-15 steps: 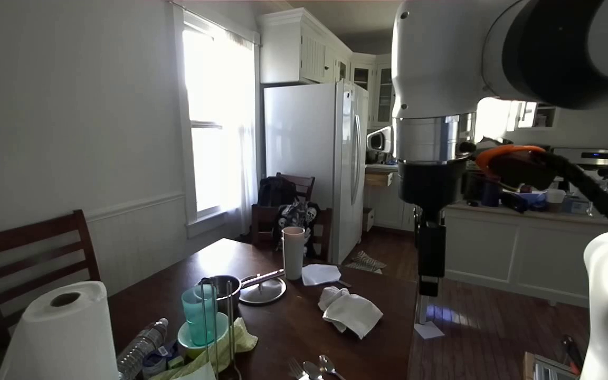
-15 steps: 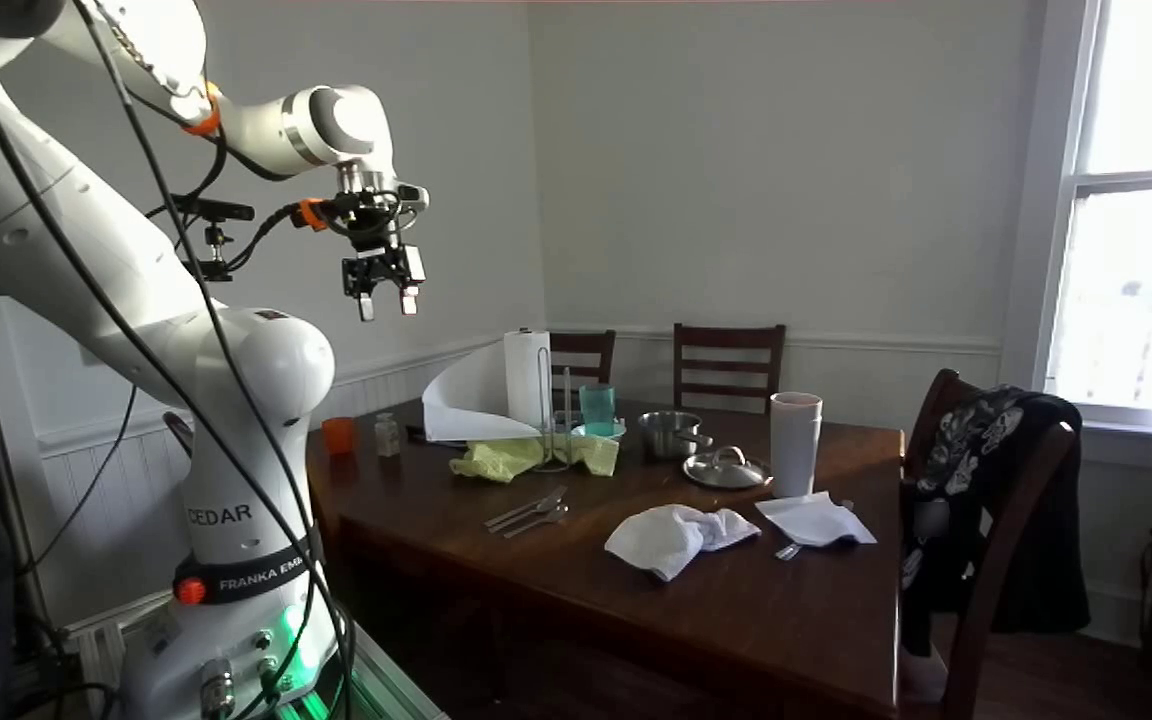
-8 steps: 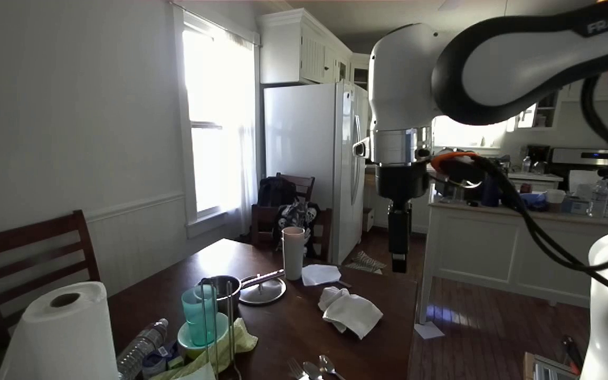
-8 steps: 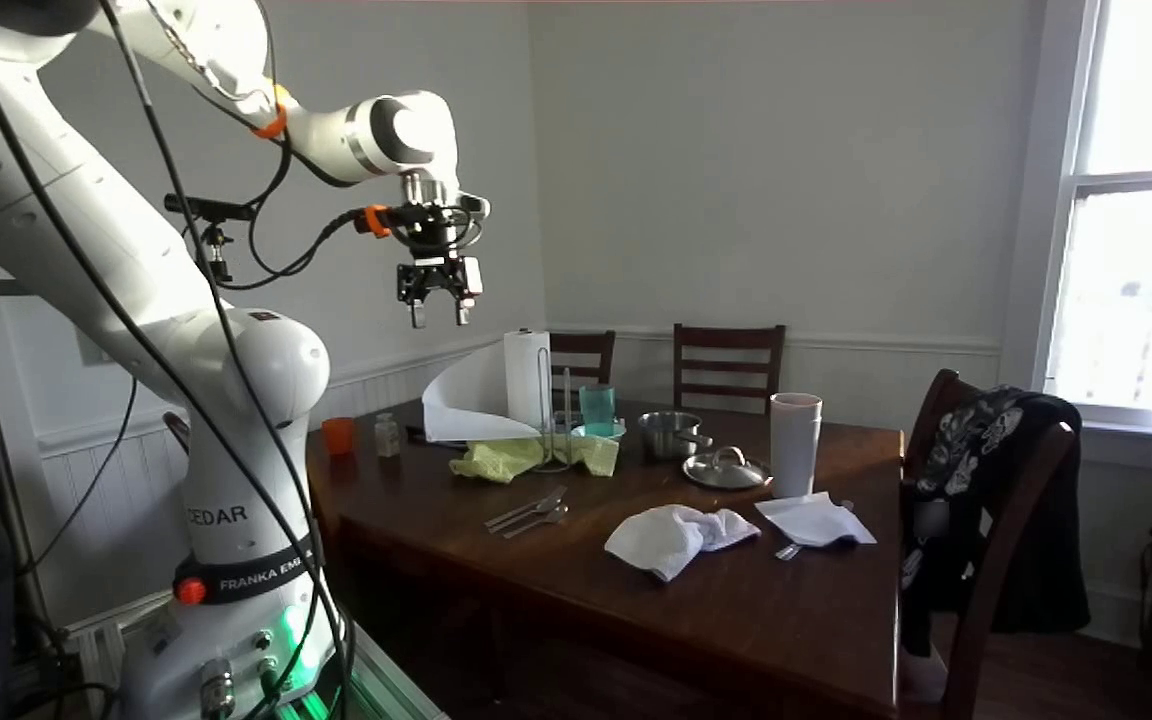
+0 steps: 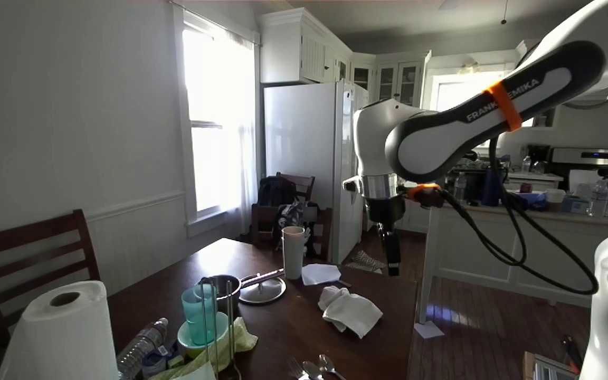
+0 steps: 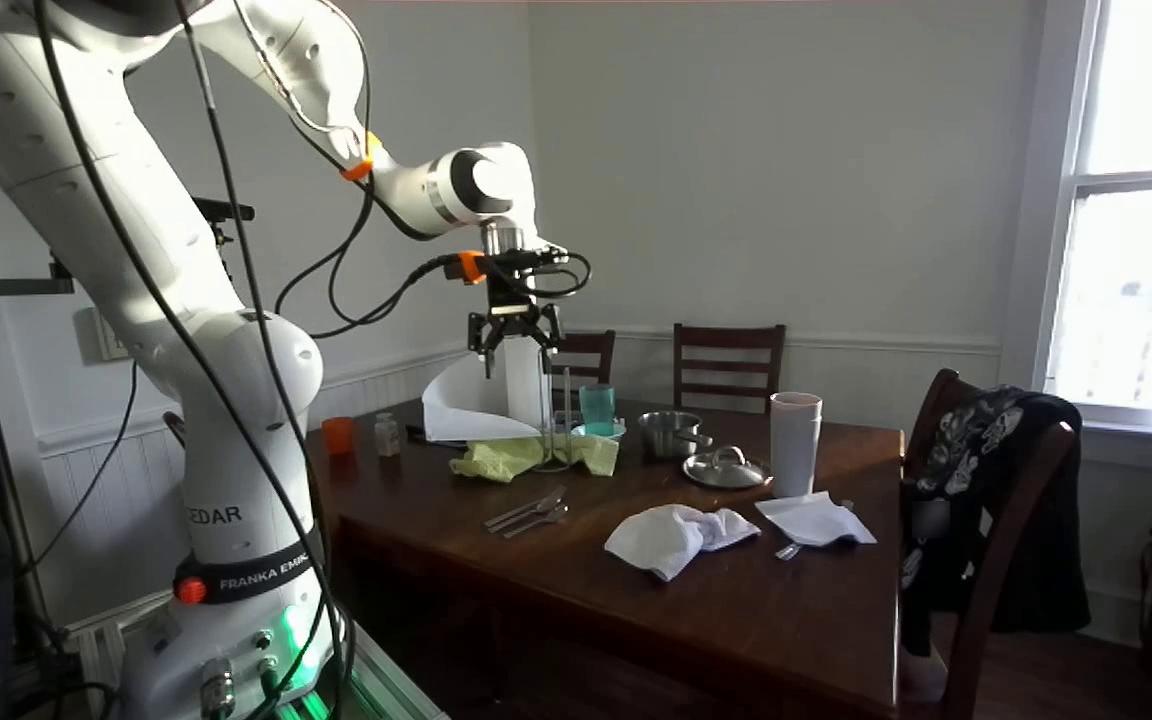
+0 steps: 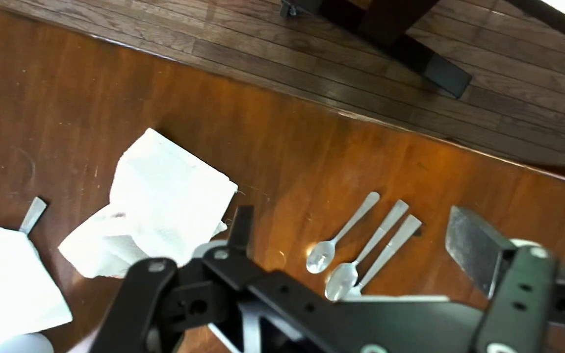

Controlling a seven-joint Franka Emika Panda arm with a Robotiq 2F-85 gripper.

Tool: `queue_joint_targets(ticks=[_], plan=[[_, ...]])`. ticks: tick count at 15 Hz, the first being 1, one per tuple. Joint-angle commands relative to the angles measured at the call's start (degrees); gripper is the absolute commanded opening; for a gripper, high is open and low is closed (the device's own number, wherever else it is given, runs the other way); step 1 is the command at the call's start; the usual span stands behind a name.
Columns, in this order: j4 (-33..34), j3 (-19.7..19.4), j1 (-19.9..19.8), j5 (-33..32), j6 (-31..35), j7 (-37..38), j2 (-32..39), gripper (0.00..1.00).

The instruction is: Fold the white cloth, then put it in the pot

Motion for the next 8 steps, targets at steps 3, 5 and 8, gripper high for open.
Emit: queue_joint_targets(ticks=[3,5,8], plan=[[0.5,-3.2,-5.1,-10.4,15.6,-3.9,10.7,1.00],[-0.2,-2.7,-4.9,-8.7,14.4,-3.1,9.3,1.00],[0.2,-3.4,-6.1,-10.2,17.1,-3.8,12.3,1.00]])
